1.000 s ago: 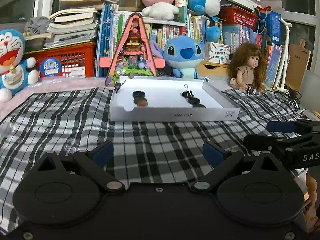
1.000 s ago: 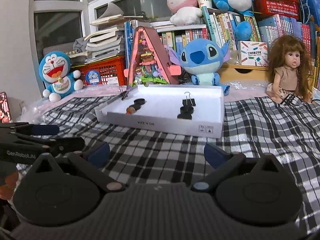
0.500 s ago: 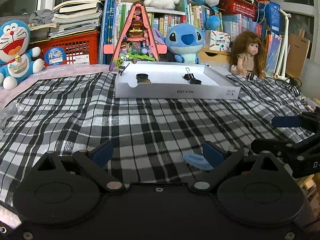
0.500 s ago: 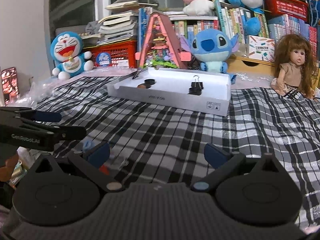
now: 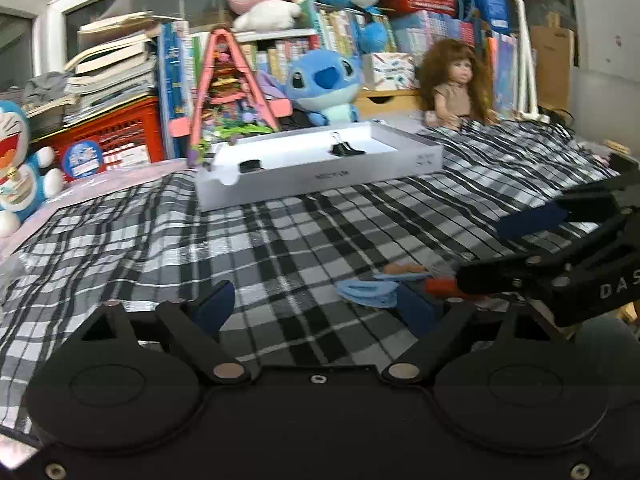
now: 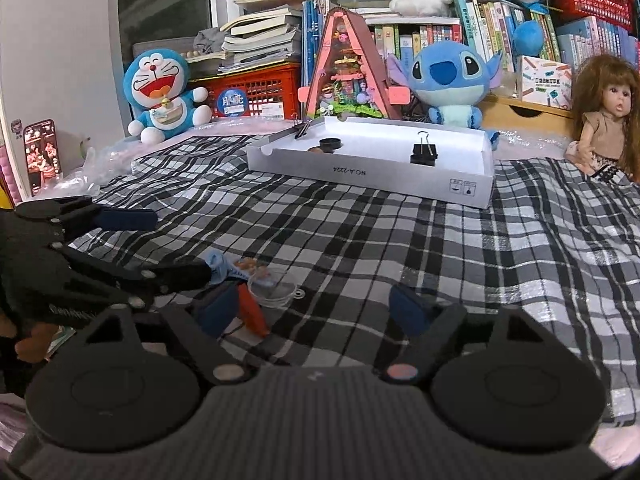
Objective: Organize rigid objects
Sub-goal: 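Withdraw both tools from the tray toward the blue scoop on the cloth, then grasp blue scoop with left tool while right tool grasps clear plastic lid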
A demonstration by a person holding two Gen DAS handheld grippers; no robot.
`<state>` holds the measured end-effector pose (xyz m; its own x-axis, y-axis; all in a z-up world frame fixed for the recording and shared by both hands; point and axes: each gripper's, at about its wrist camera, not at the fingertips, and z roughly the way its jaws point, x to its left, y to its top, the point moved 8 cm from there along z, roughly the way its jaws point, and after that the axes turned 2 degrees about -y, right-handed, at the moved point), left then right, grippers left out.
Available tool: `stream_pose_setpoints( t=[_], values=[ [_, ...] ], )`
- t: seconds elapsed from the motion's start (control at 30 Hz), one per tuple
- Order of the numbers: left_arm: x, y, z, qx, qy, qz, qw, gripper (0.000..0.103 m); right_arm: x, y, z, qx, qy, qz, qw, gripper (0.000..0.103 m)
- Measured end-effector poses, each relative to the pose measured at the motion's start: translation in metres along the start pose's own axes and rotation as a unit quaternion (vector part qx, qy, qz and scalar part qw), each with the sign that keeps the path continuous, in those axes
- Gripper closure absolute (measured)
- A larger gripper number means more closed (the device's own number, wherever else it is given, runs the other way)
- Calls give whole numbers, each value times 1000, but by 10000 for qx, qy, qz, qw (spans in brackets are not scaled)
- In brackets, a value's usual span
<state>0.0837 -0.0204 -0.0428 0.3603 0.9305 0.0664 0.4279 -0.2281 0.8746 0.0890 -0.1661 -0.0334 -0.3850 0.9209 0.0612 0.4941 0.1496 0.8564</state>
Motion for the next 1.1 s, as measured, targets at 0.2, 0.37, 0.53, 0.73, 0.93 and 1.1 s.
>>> stream_pose_setpoints(
  t=[0.2, 0.37, 0.53, 0.73, 0.93, 1.1],
  values=[
    [-8, -1, 9, 74, -267, -37, 9996, 33, 6, -1, 2, 8, 5, -106, 9999, 24],
    [-9, 0, 15, 139, -493, -229, 9984, 57, 4, 0, 3, 21, 19, -26, 10000, 26],
    [-7, 3, 12, 85, -478, -348, 9982, 80, 4, 0, 3, 28, 42, 18, 10000, 28],
    [-3, 4, 10, 19, -320, -375, 9988, 83, 9, 1, 6, 32, 81, 59, 9999, 32],
    [6, 3, 14, 97, -78, -435, 9990, 81, 11, 4, 13, 51, -69, 98, 9999, 42],
    [14, 2, 15, 110, 126, -488, 9987, 79, 5, 4, 12, 68, -177, 167, 9997, 43]
  ],
)
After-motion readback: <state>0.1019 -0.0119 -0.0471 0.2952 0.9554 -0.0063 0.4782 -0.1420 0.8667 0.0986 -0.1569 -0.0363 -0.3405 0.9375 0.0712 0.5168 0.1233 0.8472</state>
